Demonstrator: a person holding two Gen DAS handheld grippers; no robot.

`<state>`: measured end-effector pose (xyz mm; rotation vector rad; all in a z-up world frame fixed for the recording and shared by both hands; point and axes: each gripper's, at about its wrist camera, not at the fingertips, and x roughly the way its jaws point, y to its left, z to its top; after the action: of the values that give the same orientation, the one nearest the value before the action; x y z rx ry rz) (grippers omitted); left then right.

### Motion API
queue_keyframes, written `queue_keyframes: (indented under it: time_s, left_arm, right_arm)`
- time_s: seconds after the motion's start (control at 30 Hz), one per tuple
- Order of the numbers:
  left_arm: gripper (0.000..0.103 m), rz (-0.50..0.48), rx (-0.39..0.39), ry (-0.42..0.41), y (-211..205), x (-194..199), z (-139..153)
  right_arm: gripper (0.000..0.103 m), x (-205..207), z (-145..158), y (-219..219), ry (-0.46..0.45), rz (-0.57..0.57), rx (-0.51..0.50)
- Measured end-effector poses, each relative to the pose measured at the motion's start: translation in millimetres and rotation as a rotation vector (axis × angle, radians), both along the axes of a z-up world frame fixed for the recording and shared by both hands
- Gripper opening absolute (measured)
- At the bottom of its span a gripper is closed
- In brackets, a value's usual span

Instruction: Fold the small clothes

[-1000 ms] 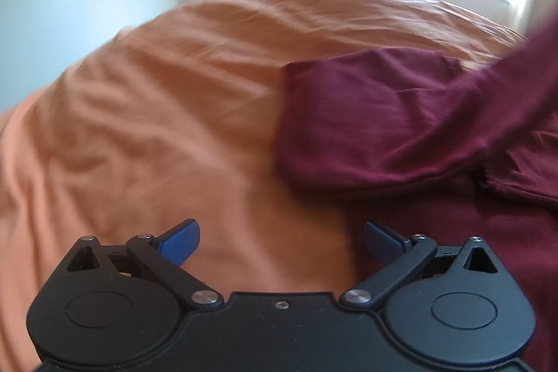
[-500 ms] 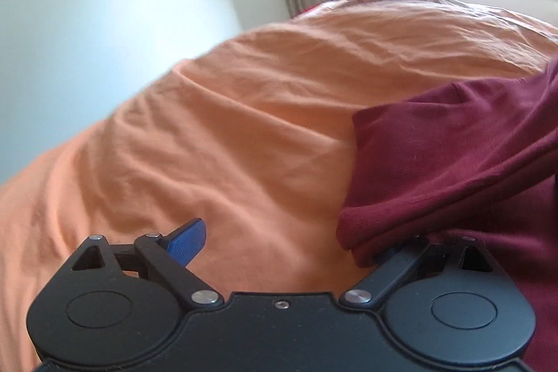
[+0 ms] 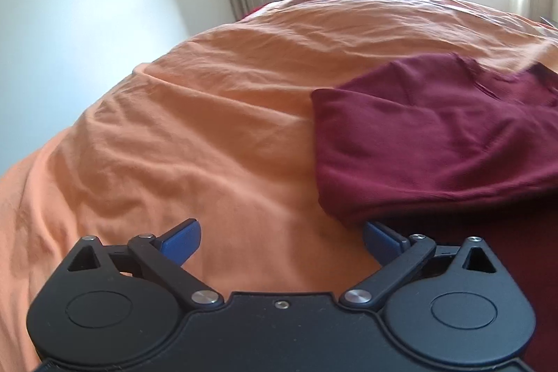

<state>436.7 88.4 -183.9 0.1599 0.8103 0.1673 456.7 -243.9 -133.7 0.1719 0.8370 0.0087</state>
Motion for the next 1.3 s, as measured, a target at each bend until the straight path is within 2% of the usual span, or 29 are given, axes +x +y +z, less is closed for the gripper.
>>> queue_keyframes:
  time_s: [0.13,0.23,0.27,0.37,0.43,0.53,0.6,0.7,0.73,0.77,0.93,1.1,1.3]
  left_arm:
    - [0.1,0.005,-0.044,-0.003,4.1,-20.3,8.5]
    - [0.101,0.021,-0.061,-0.028,5.7,-11.6,15.9]
    - [0.101,0.026,-0.057,-0.033,4.5,-3.9,17.2]
    - [0.101,0.012,-0.051,-0.037,-0.4,24.4,17.2]
    - [0.101,-0.007,-0.052,-0.036,-4.0,41.5,13.9]
    - [0.101,-0.002,0.016,0.02,-10.5,67.9,-2.5]
    - [0.101,0.007,0.075,0.059,-11.9,78.2,-14.9]
    - [0.102,0.011,0.063,0.064,-3.8,79.2,-17.0]
    - [0.102,0.017,0.047,0.067,-0.5,78.1,-14.7]
    - [0.101,0.021,0.033,0.065,3.0,75.9,-12.2]
    - [0.102,0.04,-0.041,0.054,16.8,50.2,5.3]
    - [0.102,0.065,-0.099,0.064,22.7,3.5,18.8]
    - [0.102,0.091,-0.185,0.163,19.7,-47.3,17.8]
  right_arm:
    - [0.024,-2.8,-16.3,2.1,0.04,-0.009,-0.056]
    - [0.049,-4.9,-19.8,2.5,0.04,-0.022,-0.074]
    - [0.053,-5.8,-19.7,3.9,0.036,-0.018,-0.082]
    - [0.062,-5.6,-22.4,10.2,0.042,0.008,-0.124]
    - [0.064,-3.6,-28.0,10.0,0.058,0.013,-0.158]
    - [0.066,-2.7,-38.6,2.6,0.093,-0.019,-0.207]
    - [0.072,-6.8,-40.7,-7.4,0.089,-0.06,-0.216]
    - [0.075,-22.1,-31.3,-19.7,0.05,-0.121,-0.201]
    - [0.081,-28.6,-27.6,-23.6,0.039,-0.132,-0.187]
    - [0.089,-36.4,-23.6,-27.4,0.03,-0.146,-0.169]
    - [0.101,-87.6,-11.4,-36.1,0.028,-0.185,-0.102]
    - [0.102,-139.7,-15.9,-29.8,0.129,-0.238,-0.066]
    - [0.103,-194.4,-23.1,-18.4,0.241,-0.317,-0.023]
